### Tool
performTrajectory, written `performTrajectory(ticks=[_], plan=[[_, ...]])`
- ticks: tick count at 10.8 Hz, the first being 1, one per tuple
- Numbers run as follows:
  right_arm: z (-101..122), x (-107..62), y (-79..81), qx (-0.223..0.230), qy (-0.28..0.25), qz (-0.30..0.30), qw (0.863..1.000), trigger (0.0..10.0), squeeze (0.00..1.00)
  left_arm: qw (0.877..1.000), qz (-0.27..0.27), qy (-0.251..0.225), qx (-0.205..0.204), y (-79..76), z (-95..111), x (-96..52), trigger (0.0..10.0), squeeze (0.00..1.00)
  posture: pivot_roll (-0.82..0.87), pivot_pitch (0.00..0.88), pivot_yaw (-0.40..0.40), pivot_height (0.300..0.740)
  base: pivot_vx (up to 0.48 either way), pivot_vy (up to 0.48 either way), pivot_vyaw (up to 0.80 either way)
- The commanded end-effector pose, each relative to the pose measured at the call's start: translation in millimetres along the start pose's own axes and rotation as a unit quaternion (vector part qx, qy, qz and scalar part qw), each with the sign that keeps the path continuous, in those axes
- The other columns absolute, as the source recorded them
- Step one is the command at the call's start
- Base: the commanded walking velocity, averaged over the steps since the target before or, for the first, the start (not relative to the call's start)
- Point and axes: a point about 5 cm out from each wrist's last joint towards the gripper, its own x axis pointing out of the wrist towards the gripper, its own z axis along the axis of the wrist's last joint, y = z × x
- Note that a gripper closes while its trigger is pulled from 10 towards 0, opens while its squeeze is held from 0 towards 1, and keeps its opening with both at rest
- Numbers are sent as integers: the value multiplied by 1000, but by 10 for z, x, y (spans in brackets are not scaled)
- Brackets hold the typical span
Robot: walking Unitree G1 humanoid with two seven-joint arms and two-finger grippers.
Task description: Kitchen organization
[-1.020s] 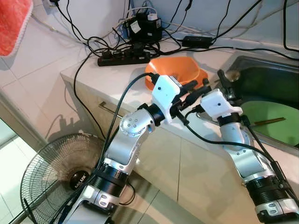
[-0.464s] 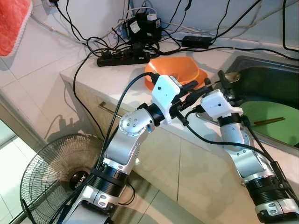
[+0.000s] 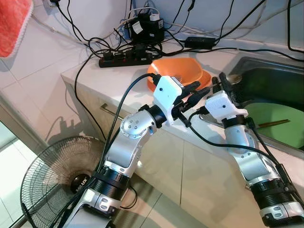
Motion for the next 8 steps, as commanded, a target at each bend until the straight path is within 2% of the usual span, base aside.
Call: performTrajectory(ticks=[1,6,7,8], plan=[[63,46,-15,5,-17,-6,1000,0,0,1000,5,-6,14,39,54,-12,10000,0,50,19,134,740,0,0,0],[67,45,-20,3,-19,-10,1000,0,0,1000,-2,-9,10,20,67,-5,10000,0,50,18,135,740,0,0,0],[67,45,-23,3,-19,-11,1000,0,0,1000,2,-10,9,28,68,-1,10000,1000,51,17,134,740,0,0,0],[68,46,-24,3,-20,-12,1000,0,0,1000,9,-15,12,48,79,0,10000,1000,51,17,134,740,0,0,0]])
